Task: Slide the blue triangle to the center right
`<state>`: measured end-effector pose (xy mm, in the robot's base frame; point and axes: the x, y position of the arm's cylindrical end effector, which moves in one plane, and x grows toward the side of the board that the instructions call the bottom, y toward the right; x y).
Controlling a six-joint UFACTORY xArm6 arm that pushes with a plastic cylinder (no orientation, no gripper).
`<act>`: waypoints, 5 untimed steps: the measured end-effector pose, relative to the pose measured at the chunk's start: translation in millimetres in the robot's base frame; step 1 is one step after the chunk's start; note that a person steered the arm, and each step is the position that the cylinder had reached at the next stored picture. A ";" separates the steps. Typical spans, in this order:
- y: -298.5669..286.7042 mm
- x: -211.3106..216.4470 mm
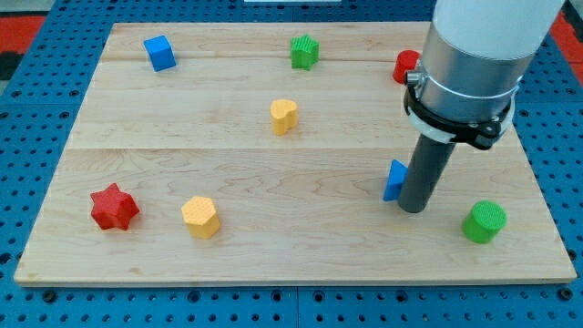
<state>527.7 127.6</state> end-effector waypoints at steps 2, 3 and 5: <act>-50.8 -3.4; -18.5 -22.4; 22.5 -68.1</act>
